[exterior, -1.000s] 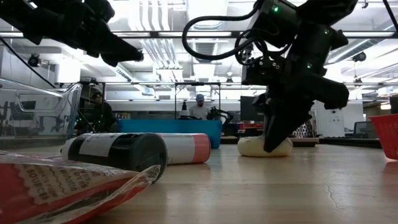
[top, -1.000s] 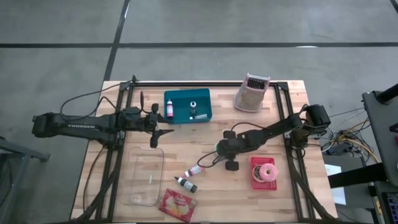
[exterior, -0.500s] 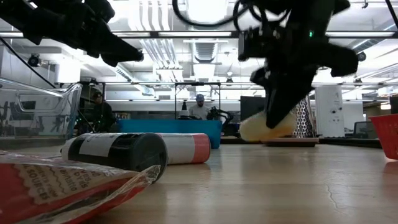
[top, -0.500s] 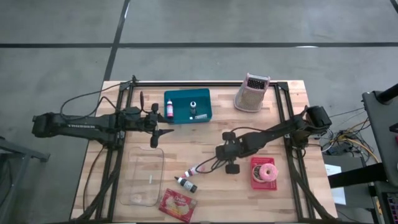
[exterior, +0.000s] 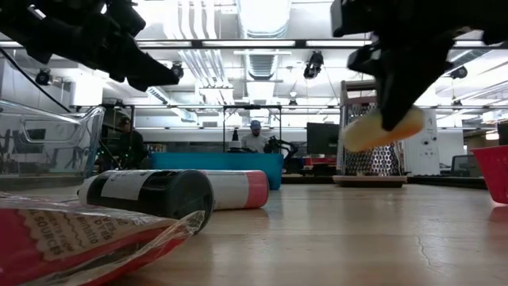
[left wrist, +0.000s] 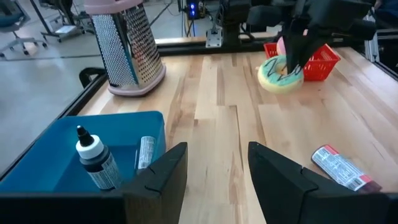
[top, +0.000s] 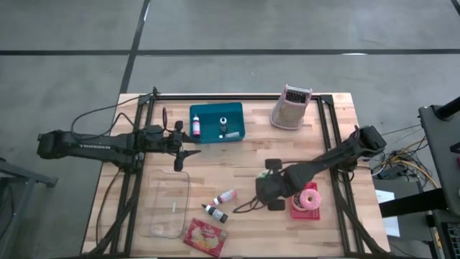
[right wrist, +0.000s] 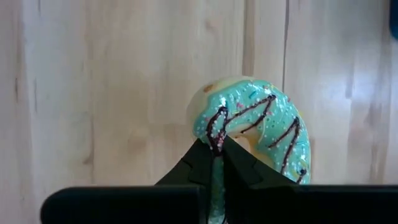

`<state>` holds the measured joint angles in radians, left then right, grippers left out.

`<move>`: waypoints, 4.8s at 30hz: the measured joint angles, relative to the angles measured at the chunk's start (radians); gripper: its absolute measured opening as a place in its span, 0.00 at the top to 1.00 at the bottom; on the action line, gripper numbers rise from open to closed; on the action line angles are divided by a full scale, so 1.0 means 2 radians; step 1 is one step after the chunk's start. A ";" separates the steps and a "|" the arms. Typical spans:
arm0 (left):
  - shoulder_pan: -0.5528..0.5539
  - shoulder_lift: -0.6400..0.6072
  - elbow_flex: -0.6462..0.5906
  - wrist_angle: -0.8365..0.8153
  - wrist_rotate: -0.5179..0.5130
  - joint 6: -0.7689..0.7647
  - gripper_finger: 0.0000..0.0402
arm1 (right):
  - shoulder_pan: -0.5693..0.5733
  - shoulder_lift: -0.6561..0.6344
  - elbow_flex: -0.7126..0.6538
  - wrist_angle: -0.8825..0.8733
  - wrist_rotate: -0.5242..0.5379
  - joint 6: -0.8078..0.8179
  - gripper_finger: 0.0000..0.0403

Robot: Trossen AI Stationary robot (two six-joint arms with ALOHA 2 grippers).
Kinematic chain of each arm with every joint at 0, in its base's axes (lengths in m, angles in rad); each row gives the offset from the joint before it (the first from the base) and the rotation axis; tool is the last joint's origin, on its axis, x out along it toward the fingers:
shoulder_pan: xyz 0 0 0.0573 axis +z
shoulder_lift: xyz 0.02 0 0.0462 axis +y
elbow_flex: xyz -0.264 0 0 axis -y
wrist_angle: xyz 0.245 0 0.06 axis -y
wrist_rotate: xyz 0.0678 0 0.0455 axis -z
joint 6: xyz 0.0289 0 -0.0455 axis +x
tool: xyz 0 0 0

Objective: Pick & Place Food Item
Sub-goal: Put the green donut into the red basket, then put the pink food coloring bottle into the blue bin

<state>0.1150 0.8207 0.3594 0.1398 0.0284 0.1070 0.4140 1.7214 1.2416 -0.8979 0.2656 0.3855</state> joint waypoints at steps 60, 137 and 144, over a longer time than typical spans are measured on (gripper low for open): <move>0.000 0.000 -0.007 0.035 0.000 -0.011 0.57 | 0.185 0.000 -0.002 -0.188 -0.055 0.368 0.97; 0.000 -0.001 -0.010 0.035 0.000 -0.007 0.57 | 0.184 0.001 0.000 -0.152 -0.072 0.353 0.39; 0.000 -0.001 -0.010 0.035 0.000 -0.007 0.57 | 0.184 0.001 0.006 -0.153 -0.065 0.336 0.41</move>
<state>0.1153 0.8196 0.3397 0.2089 0.0288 0.0933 0.7825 1.7224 1.2530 -1.2047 0.1354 1.0567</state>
